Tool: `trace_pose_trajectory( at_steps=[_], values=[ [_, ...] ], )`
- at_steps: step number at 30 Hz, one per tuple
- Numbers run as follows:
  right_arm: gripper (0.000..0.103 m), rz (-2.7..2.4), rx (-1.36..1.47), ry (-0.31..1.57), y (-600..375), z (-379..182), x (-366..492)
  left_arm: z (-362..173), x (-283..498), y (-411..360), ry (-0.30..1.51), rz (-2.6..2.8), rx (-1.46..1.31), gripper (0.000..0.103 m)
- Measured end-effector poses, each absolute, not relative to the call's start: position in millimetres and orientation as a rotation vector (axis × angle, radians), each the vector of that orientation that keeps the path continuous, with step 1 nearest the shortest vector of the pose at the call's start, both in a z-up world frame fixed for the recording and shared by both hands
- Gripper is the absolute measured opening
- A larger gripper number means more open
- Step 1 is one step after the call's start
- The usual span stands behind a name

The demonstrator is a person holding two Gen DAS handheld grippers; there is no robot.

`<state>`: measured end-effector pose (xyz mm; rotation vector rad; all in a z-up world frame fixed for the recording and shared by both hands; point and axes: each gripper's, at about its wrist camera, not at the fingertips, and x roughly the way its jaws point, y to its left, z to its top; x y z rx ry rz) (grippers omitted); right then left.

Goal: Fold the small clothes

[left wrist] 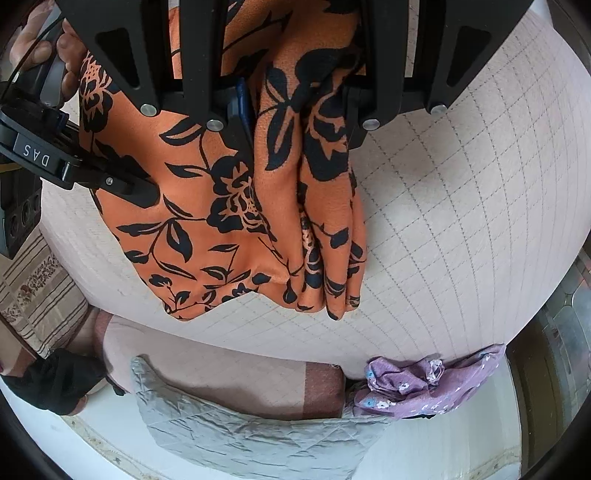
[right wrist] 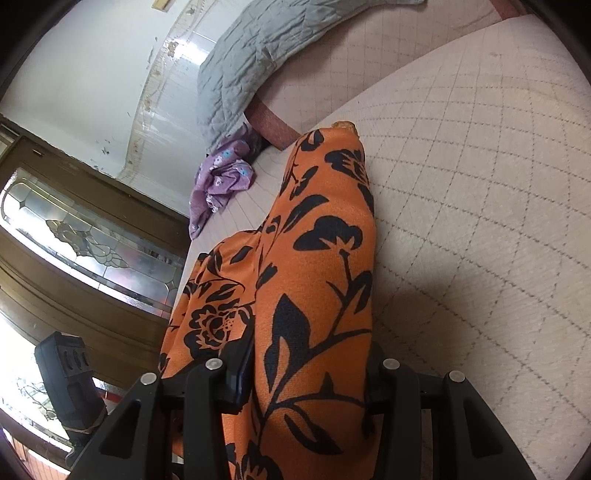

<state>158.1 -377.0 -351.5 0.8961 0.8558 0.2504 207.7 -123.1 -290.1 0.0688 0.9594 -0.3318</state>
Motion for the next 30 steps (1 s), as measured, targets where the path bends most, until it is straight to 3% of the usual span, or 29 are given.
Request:
trace_pose_trajectory(
  at_steps=[12,17,19,22,30],
  values=[
    [0.047,0.216,0.94,0.896,-374.2,-368.8,165.7,-297.4,212.8,-122.6,0.977,-0.315,0.096,0.038],
    [0.061,0.189,0.968,0.921,-376.5,-374.7,165.3,-303.3,215.5,-120.2,0.987,-0.305,0.112,0.047],
    [0.061,0.179,0.979,0.933,-377.4,-375.6,166.2,-304.2,215.9,-119.7,0.986,-0.305,0.118,0.048],
    [0.064,0.155,0.965,0.954,-376.3,-370.4,165.3,-303.4,214.5,-119.3,0.976,-0.291,0.14,0.056],
    [0.064,0.012,0.775,0.89,-378.7,-330.0,147.9,-288.5,204.5,-110.5,0.932,-0.276,0.155,0.057]
  ],
)
